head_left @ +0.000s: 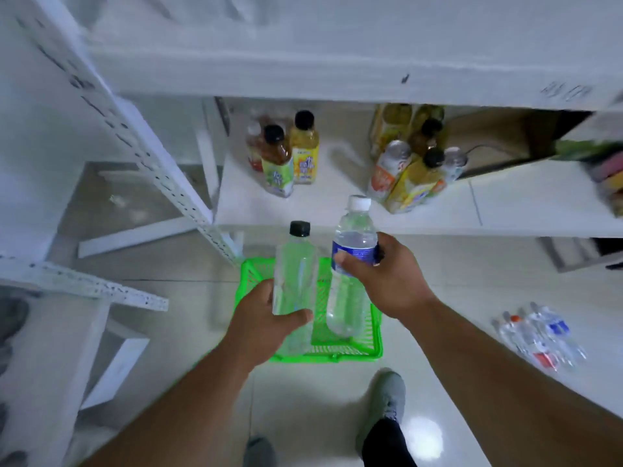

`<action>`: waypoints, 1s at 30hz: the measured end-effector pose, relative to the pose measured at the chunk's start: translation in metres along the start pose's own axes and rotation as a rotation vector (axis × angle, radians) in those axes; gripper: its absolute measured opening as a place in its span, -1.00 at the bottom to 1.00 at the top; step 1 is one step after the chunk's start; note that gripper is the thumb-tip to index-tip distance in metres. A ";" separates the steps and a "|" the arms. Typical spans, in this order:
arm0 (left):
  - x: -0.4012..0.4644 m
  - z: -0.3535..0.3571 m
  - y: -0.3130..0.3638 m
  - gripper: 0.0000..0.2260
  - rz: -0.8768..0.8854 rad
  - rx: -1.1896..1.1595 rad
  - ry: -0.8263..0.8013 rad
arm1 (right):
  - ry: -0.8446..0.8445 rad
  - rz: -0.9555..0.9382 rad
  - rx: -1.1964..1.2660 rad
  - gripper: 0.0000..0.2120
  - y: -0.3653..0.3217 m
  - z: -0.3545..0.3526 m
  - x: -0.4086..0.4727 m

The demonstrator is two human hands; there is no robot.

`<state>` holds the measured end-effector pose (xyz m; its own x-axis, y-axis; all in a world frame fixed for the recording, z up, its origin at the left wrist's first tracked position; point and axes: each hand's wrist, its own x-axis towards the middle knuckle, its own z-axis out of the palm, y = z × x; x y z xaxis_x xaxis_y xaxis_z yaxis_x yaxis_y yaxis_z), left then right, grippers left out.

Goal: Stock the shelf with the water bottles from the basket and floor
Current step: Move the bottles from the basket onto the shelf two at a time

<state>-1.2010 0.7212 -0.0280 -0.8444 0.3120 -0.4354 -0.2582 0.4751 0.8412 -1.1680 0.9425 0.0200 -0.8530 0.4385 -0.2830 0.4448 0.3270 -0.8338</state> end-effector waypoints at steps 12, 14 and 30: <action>-0.165 -0.108 0.211 -0.59 0.309 -0.002 -0.042 | 0.270 -0.261 0.032 -0.75 -0.244 -0.129 -0.168; -0.176 -0.114 0.236 -0.60 0.332 -0.006 -0.023 | 0.283 -0.289 0.020 -0.73 -0.263 -0.144 -0.179; -0.149 -0.063 0.348 -0.55 0.409 -0.010 0.150 | 0.172 -0.422 0.079 -0.72 -0.301 -0.252 -0.122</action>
<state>-1.1942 0.7882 0.3499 -0.9367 0.3497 -0.0155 0.1073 0.3288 0.9383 -1.1295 1.0015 0.4251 -0.8942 0.4155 0.1665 0.0401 0.4449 -0.8947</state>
